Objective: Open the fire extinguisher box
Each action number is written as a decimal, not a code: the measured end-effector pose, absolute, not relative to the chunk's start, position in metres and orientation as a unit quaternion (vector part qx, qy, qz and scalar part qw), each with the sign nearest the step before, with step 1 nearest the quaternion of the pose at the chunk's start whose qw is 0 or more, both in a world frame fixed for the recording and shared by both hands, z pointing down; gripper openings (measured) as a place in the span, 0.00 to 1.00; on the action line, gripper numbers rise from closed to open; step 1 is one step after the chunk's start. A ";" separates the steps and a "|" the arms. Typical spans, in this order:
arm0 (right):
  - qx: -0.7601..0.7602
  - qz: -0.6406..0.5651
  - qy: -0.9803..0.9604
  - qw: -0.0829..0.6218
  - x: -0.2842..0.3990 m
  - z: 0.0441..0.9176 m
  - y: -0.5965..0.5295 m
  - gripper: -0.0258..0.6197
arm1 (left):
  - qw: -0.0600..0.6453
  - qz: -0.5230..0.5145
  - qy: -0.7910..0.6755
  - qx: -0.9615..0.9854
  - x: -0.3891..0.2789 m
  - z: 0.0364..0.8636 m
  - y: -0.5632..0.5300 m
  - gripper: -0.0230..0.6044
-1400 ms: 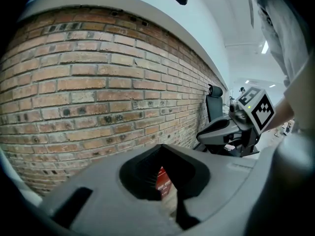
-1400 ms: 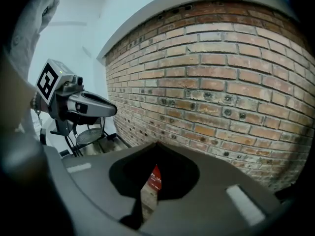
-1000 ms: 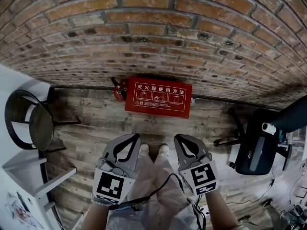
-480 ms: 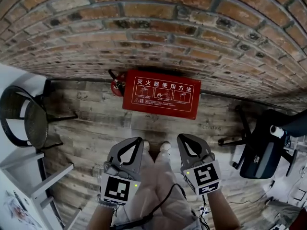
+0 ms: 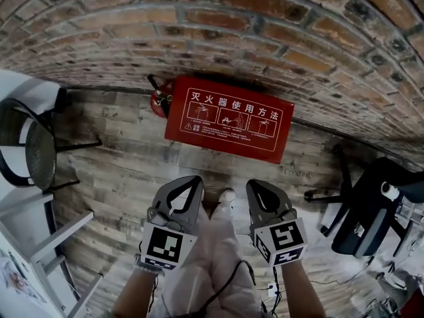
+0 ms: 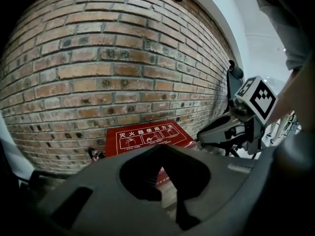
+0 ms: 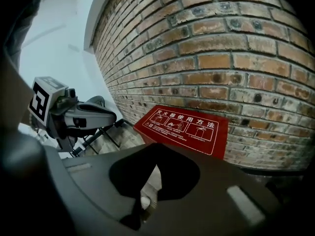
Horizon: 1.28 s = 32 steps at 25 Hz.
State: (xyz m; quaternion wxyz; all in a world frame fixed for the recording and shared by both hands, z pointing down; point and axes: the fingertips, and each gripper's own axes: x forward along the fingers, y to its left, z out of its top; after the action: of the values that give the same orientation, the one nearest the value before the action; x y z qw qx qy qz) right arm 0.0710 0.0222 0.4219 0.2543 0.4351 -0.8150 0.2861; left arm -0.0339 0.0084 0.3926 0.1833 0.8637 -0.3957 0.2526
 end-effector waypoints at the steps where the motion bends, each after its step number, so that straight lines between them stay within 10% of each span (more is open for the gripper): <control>1: 0.434 0.290 -0.815 0.252 0.071 0.429 0.021 0.05 | 0.184 0.254 -0.397 0.863 -0.033 0.400 0.007 0.03; 21: 0.442 0.389 -0.792 0.164 0.067 0.521 0.000 0.05 | 0.201 0.296 -0.393 0.847 -0.025 0.522 -0.006 0.03; 32: 0.420 0.450 -0.779 0.117 0.059 0.552 -0.004 0.27 | 0.215 0.308 -0.396 0.838 -0.022 0.558 -0.015 0.03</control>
State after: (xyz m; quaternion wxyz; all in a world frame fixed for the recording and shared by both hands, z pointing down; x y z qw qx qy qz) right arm 0.0589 -0.0041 0.5522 0.1170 0.4201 -0.7794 0.4498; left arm -0.0222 -0.0153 0.5582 0.2151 0.8378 -0.3964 0.3077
